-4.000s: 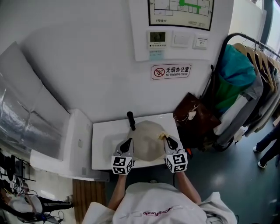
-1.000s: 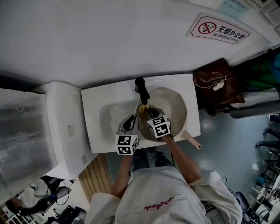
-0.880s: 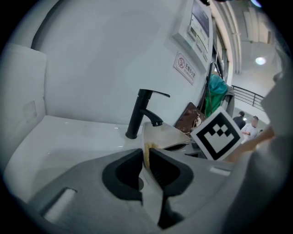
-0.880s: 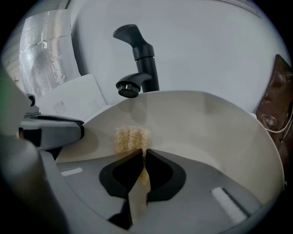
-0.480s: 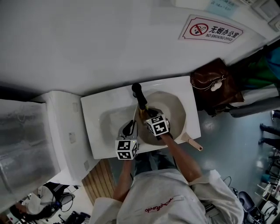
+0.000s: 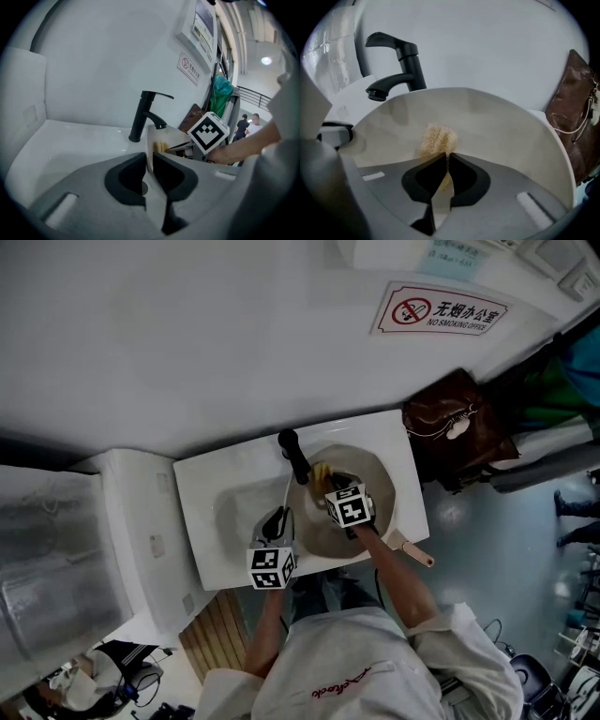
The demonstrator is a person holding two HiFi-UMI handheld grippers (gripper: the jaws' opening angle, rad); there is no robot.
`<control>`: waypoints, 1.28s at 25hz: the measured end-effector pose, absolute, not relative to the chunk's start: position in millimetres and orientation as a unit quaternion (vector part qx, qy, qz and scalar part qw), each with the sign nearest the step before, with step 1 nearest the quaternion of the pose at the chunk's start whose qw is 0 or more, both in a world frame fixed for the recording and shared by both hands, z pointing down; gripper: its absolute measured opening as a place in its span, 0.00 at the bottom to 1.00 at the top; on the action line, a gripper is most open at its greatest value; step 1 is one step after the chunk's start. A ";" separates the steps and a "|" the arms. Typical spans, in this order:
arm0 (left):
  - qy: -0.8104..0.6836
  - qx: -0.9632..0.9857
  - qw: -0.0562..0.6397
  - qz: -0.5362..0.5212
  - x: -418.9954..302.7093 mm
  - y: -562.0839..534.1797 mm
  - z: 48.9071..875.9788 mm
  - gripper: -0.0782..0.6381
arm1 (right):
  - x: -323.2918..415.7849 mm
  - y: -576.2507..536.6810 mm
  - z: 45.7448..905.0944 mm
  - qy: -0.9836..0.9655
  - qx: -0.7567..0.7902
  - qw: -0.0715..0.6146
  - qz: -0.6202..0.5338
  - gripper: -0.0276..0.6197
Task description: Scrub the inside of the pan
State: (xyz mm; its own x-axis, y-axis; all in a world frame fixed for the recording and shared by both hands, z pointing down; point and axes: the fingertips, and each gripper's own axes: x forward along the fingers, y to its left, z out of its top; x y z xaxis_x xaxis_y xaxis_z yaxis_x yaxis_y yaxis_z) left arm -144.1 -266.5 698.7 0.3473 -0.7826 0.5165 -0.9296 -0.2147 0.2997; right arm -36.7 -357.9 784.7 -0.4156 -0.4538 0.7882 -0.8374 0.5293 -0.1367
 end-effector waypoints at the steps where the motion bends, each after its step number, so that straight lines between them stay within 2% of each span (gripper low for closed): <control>1: -0.557 0.769 0.287 0.128 -144.2 -266.6 698.6 0.18 | -30.7 -360.2 785.4 -0.794 0.410 0.362 0.266 0.08; 9: -0.559 0.768 0.286 0.127 -144.4 -267.2 698.2 0.18 | 17.5 -370.4 792.5 -0.760 0.448 0.387 0.268 0.08; 19: -0.560 0.768 0.284 0.129 -144.0 -267.3 698.1 0.18 | 40.0 -370.7 787.1 -0.751 0.466 0.388 0.261 0.08; 32: -0.557 0.771 0.278 0.133 -143.4 -268.5 698.0 0.18 | -49.4 -327.0 755.7 -0.809 0.393 0.352 0.261 0.08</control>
